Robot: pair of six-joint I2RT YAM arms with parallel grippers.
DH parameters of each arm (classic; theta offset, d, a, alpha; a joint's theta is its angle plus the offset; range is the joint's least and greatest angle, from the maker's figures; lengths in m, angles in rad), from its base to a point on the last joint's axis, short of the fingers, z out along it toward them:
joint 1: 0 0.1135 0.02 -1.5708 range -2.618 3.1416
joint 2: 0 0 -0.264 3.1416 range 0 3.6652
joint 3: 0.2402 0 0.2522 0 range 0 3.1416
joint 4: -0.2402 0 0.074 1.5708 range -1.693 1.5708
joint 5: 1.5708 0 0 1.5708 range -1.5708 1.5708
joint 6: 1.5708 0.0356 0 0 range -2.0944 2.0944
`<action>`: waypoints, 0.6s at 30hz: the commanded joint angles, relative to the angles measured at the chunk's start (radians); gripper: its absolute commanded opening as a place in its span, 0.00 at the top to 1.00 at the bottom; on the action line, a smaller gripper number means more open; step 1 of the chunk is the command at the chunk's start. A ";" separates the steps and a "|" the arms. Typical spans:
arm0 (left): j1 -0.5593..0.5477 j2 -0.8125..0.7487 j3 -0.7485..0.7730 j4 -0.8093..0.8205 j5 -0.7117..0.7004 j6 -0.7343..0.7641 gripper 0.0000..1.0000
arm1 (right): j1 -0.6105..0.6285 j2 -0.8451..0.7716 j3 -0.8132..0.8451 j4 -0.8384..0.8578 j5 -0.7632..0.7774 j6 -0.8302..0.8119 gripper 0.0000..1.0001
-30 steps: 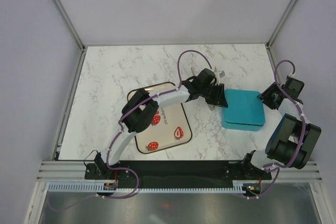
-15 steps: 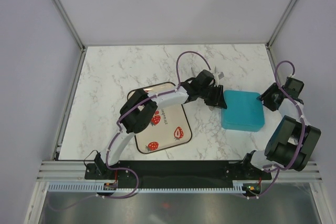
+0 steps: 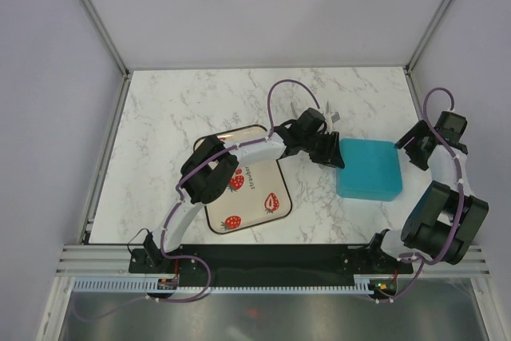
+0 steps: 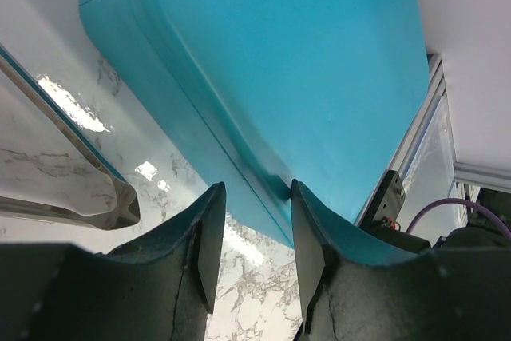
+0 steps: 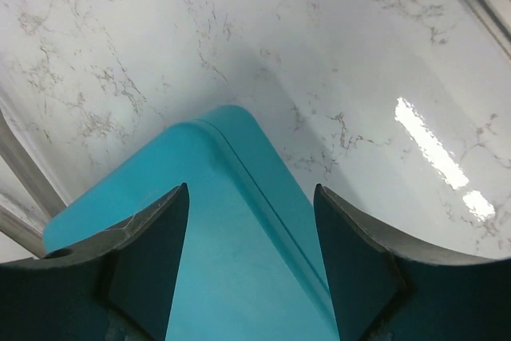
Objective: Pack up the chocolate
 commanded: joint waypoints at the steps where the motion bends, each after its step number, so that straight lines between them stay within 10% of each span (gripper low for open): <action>1: -0.010 -0.061 -0.015 -0.017 0.002 0.024 0.54 | 0.001 -0.055 0.079 -0.059 0.069 0.032 0.28; 18: -0.010 -0.064 -0.024 -0.017 -0.021 0.022 0.53 | 0.121 -0.125 -0.019 -0.078 -0.053 0.071 0.71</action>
